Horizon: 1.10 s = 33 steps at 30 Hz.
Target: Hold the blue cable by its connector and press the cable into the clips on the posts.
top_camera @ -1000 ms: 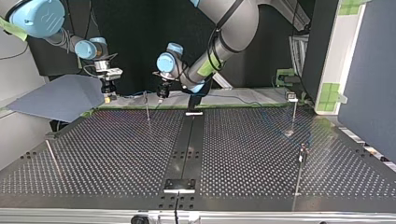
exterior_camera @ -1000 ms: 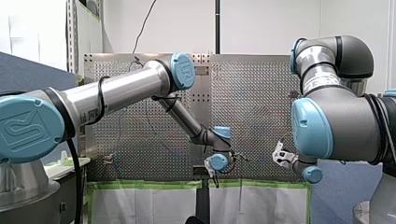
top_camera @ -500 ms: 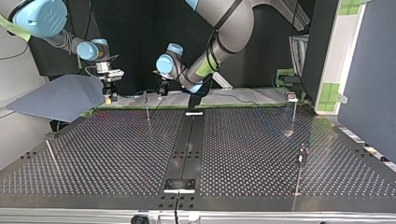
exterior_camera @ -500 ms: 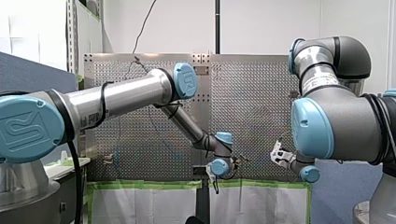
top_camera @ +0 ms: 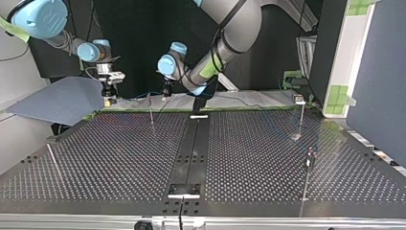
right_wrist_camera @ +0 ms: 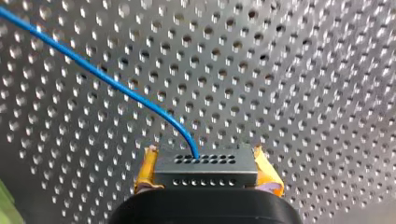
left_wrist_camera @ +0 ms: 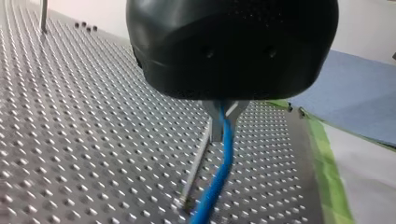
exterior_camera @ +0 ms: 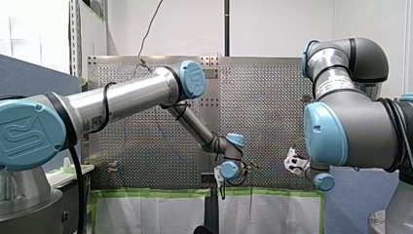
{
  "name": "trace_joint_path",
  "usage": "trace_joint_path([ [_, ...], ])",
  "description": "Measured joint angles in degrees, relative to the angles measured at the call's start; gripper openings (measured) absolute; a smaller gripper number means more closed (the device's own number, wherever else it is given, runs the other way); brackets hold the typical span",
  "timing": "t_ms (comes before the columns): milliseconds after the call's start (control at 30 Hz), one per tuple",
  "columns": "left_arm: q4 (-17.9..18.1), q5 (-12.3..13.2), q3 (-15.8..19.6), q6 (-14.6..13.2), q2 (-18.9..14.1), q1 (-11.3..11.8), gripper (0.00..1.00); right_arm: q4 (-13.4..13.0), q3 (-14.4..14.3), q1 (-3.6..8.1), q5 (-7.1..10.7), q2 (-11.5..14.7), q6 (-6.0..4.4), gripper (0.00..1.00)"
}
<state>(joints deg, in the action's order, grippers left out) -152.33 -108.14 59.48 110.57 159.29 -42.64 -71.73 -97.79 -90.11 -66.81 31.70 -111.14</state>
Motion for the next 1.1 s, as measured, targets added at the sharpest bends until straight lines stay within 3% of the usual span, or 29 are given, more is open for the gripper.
trace_joint_path([
  [167, 2.48, 0.13, 2.67, -2.53, -2.49, 0.4, 0.0, 0.99, 0.0, 0.36, -0.51, 0.01, 2.05, 0.0],
  [367, 4.59, 1.01, 4.61, -2.91, -3.25, 0.33, 0.0, 1.21, 0.0, 0.51, -0.48, 0.02, 2.44, 0.0],
  [600, 4.9, 2.91, 4.33, -0.3, -3.23, 0.48, 0.0, 0.99, 0.0, 0.58, -0.66, 0.0, 0.55, 0.0],
  [867, 3.64, 3.43, 2.32, 0.7, -1.25, 0.81, 0.0, -0.01, 0.75, 0.33, -0.47, -0.08, -1.72, 0.0],
  [1100, 0.45, 3.77, -0.97, 0.74, 1.81, 1.09, 0.0, 0.13, 1.61, 0.18, -0.36, -0.09, -2.15, 0.0],
])
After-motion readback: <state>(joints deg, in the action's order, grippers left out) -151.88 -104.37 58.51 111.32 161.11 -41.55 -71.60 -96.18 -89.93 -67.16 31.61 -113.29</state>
